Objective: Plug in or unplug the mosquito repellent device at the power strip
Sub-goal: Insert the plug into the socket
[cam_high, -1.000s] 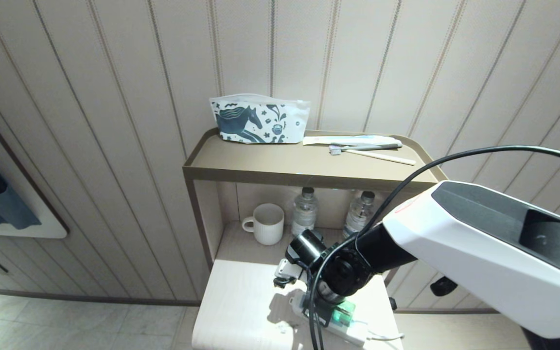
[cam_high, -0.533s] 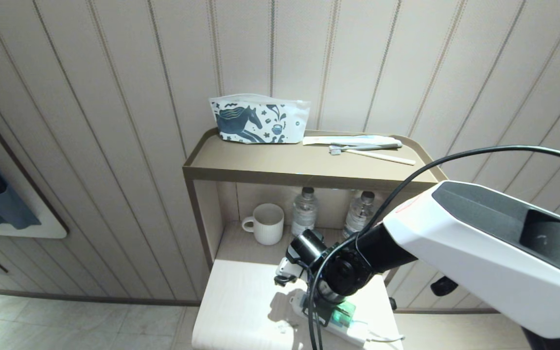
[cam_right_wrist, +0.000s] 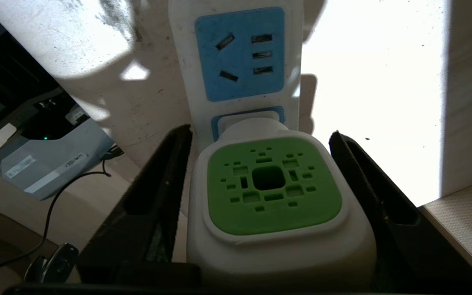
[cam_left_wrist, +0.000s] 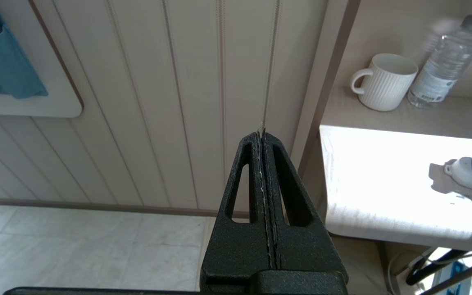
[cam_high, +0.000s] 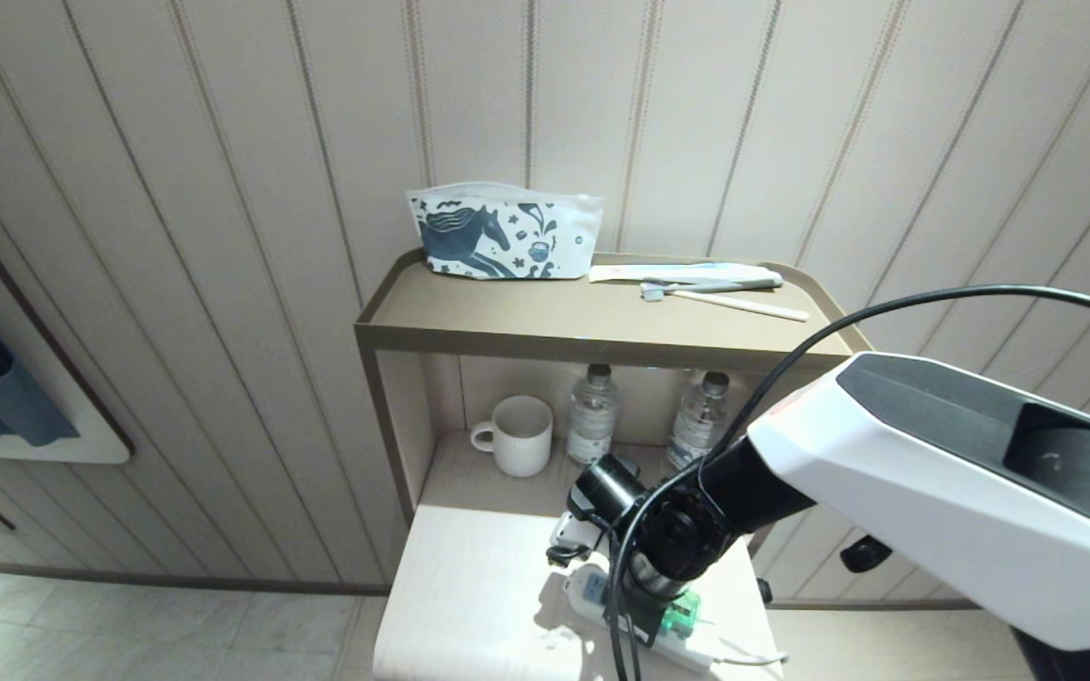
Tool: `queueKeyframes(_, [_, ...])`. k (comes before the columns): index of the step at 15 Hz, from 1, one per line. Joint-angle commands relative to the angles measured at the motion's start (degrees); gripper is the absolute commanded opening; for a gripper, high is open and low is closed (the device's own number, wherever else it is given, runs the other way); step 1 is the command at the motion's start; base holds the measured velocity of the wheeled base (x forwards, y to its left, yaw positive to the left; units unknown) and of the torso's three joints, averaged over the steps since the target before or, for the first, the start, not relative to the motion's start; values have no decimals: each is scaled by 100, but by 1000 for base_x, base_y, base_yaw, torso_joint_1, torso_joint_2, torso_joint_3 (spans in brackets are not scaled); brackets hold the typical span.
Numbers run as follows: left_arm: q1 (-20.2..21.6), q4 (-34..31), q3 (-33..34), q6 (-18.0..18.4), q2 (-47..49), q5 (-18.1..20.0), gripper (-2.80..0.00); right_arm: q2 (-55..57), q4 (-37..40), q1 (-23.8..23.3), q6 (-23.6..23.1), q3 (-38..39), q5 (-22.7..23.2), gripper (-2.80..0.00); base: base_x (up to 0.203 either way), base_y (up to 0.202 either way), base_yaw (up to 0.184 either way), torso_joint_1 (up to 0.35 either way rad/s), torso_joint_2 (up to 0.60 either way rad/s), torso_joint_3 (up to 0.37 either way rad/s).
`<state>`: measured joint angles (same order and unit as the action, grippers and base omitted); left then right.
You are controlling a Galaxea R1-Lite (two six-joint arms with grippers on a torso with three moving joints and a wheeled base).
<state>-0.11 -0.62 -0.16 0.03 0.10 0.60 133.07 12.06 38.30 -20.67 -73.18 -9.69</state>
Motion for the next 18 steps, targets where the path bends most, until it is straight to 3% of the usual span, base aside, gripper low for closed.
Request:
queueKeyframes(1, [-6,1,-2,-2,1,2,-280,-18,-11,11,-17,-3,-6,0,0,0,0,0,0,0])
queueKeyframes(9, [1,1,16,4,8,2,-280,-64,-1,16,-26,-103,-6,0,0,0,0,0,0,0])
queueKeyframes(18, [-6,1,-1,-3,8,2,-280,-1117,58,17,-83,32,-20,0,0,0,0,0,0,0])
